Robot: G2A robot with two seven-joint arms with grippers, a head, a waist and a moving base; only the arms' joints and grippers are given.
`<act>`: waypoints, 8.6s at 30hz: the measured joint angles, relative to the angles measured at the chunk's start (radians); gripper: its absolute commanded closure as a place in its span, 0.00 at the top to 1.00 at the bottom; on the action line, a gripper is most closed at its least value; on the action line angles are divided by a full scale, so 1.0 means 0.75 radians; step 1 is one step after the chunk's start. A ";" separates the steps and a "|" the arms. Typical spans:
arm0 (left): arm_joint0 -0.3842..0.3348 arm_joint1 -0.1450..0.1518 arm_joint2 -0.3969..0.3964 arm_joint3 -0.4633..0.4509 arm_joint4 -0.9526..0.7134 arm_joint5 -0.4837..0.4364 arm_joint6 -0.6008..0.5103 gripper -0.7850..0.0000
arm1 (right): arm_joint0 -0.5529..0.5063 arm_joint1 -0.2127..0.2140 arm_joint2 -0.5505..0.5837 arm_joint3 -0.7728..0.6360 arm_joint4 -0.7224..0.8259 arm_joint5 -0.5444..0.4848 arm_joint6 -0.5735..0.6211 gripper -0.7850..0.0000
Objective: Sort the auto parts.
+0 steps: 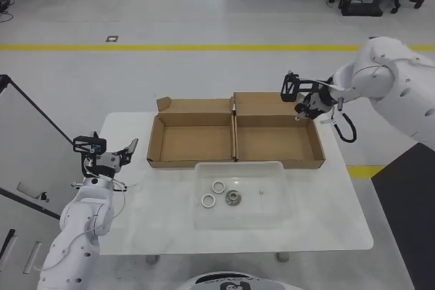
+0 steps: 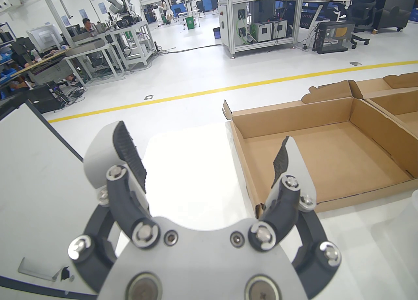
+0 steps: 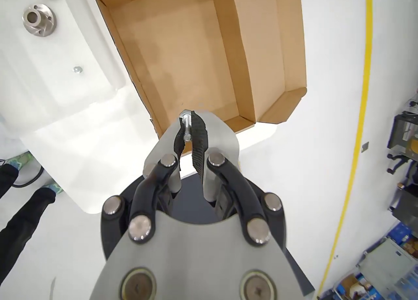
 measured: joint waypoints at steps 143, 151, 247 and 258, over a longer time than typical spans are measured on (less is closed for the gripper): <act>0.000 0.000 0.000 0.000 0.000 0.000 0.000 1.00 | -0.196 -0.095 0.006 -0.364 0.115 0.315 0.315 1.00; 0.000 0.000 0.000 0.000 0.000 0.000 0.000 1.00 | -0.195 -0.053 0.007 -0.506 0.142 0.352 0.352 1.00; 0.000 0.000 0.000 0.000 0.000 0.000 0.000 1.00 | -0.569 -0.378 0.040 -0.086 -0.097 0.431 0.411 0.46; 0.000 0.000 0.000 0.000 0.000 0.000 0.000 1.00 | -0.589 -0.405 0.044 -0.038 -0.105 0.410 0.410 0.39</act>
